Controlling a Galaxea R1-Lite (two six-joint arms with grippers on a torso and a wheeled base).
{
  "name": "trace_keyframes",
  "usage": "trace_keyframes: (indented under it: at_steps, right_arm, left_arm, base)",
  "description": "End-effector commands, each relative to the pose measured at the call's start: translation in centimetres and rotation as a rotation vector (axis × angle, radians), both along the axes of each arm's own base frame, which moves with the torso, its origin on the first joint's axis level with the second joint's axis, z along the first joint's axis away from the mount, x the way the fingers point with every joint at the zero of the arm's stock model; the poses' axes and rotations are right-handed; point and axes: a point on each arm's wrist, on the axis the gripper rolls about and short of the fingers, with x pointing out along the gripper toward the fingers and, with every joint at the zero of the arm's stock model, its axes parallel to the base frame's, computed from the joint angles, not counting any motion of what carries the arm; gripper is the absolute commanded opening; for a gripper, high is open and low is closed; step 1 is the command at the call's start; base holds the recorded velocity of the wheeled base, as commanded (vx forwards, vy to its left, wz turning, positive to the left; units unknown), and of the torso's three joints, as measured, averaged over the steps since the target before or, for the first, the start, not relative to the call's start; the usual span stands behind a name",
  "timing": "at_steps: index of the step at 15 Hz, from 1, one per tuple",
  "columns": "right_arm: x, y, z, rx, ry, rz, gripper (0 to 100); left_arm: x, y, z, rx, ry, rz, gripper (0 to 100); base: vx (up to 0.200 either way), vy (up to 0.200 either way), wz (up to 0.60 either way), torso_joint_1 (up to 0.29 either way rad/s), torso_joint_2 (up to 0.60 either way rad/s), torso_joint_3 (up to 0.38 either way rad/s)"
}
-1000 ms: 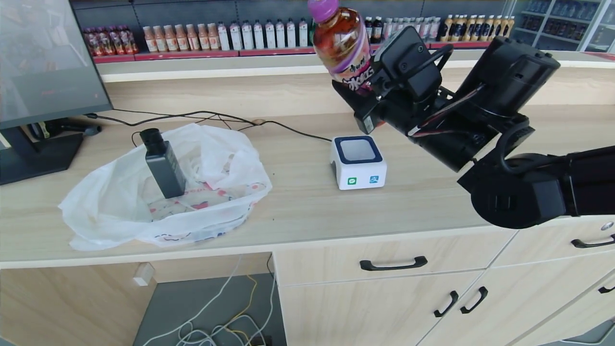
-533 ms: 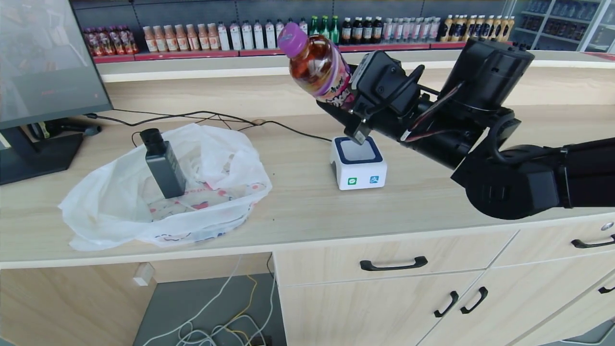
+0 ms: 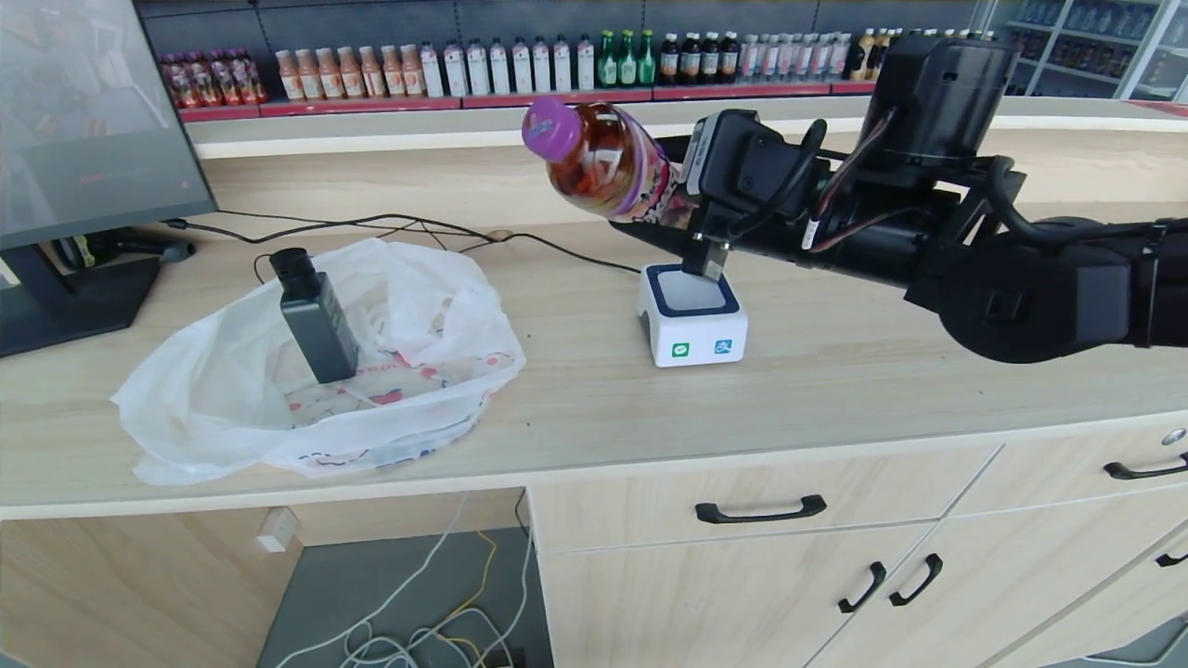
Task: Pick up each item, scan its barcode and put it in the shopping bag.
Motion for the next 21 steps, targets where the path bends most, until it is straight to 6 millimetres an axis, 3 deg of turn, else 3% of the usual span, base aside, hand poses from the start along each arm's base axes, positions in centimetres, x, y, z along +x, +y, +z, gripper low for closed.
trace_keyframes:
  at_steps: [1,4,7,10,16,21]
  right_arm:
    - [0.1,-0.7,0.5,-0.018,-0.027,-0.001,0]
    - [0.1,-0.9,0.6,-0.039,-0.059,0.005,0]
    - [0.6,-0.5,-1.3,-0.099,-0.061,0.05,0]
    - [1.3,-1.9,-2.8,-0.151,-0.06,0.053,0]
    - [2.0,-4.2,-2.8,-0.171,-0.086,0.061,0]
    - [1.9,-4.3,-3.7,-0.186,-0.07,0.085,0]
  left_arm:
    - [0.0,0.0,0.0,0.0,0.0,0.0,100]
    - [0.0,0.0,0.0,0.0,0.0,0.0,100]
    - [0.0,0.0,0.0,0.0,0.0,0.0,100]
    - [0.0,0.0,0.0,0.0,0.0,0.0,100]
    - [0.0,0.0,0.0,0.0,0.0,0.0,100]
    - [0.0,0.0,0.0,0.0,0.0,0.0,100]
  base:
    - [0.0,0.0,0.0,0.0,0.0,0.0]
    - [0.0,0.0,0.0,0.0,0.0,0.0]
    - [0.0,0.0,0.0,0.0,0.0,0.0]
    - [0.0,0.0,0.0,0.0,0.0,0.0]
    - [0.0,0.0,0.0,0.0,0.0,0.0]
    - [0.0,0.0,0.0,0.0,0.0,0.0]
